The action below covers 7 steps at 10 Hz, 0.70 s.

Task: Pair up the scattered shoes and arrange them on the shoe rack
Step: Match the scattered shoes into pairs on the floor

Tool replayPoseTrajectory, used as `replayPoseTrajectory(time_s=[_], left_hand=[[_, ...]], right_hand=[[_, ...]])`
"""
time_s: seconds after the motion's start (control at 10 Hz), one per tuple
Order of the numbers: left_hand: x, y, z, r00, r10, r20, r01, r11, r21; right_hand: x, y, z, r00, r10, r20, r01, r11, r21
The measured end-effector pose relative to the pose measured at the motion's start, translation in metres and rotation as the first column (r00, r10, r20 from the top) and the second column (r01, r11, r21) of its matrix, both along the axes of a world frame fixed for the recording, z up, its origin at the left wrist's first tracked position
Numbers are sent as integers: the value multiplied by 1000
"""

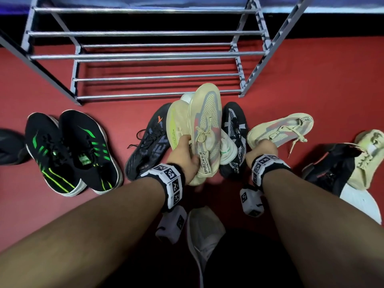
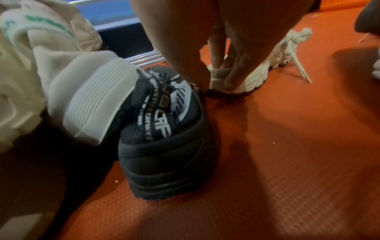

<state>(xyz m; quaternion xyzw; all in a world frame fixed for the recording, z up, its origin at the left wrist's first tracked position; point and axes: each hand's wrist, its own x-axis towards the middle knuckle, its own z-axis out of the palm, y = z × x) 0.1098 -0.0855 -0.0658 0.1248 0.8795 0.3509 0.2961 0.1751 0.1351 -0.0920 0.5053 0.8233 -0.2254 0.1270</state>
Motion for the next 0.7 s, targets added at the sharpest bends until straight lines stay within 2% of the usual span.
replayPoseTrajectory(time_s=[0.1,0.2,0.3,0.4,0.5,0.6,0.7], left_hand=[[-1,-3,-3,1000,11,4,-11,999,32],[-2,-7,-7,1000,22,-4,-22,999,41],[-6,-9,-8,999,37,0,-37,998,42],[-10,-8,-8,997,70,15,-71,995,69],[-12,-9,-4,992,123,16,-124,988,91],[-15,-10,2,988,156,-8,-155,986,64],[-16,-13,12,982,189,-17,-188,981,49]], right_hand=[[-5,-1,1,994,-94,-54,88,991,-102],[-18,27,2,897,441,-37,-428,844,-322],[-15,8,10,888,-437,141,443,896,-13],[-4,0,7,988,-40,146,54,994,-96],[-10,-3,18,1000,20,19,-22,994,107],[-16,-11,31,996,81,-35,-68,960,272],[-28,-19,50,980,195,-47,-173,939,299]])
